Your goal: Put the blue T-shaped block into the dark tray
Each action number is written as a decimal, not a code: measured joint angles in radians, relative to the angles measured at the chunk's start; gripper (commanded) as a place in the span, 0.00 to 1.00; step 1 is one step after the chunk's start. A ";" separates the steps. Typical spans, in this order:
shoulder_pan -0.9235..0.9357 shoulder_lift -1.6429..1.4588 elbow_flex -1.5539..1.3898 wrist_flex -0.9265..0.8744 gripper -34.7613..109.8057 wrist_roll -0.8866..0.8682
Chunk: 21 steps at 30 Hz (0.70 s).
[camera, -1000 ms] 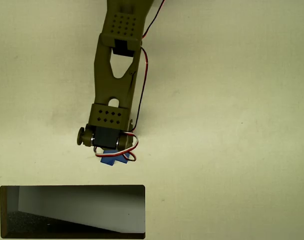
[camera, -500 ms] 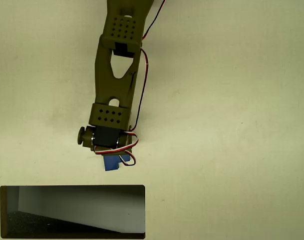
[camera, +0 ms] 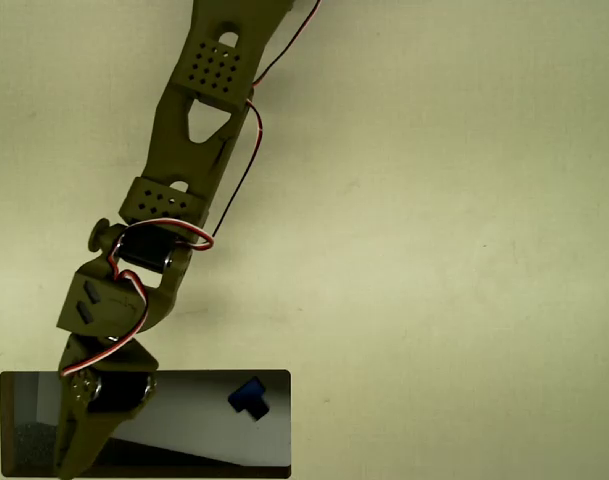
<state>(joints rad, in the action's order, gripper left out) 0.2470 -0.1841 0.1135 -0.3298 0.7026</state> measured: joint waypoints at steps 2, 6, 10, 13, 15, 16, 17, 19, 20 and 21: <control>-0.020 0.003 -0.021 -0.026 0.24 0.086; -0.055 0.035 -0.098 -0.023 0.24 0.367; -0.078 0.124 -0.120 0.110 0.24 0.620; -0.107 0.192 -0.149 0.244 0.24 0.742; -0.141 0.227 -0.150 0.307 0.24 0.811; -0.160 0.244 -0.150 0.348 0.24 0.839; -0.169 0.268 -0.150 0.394 0.24 0.867; -0.195 0.311 -0.149 0.486 0.24 0.900; -0.202 0.331 -0.149 0.523 0.24 0.914; -0.206 0.339 -0.149 0.546 0.24 0.925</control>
<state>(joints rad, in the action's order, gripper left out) 0.0414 0.1549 -0.0353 0.2163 1.6276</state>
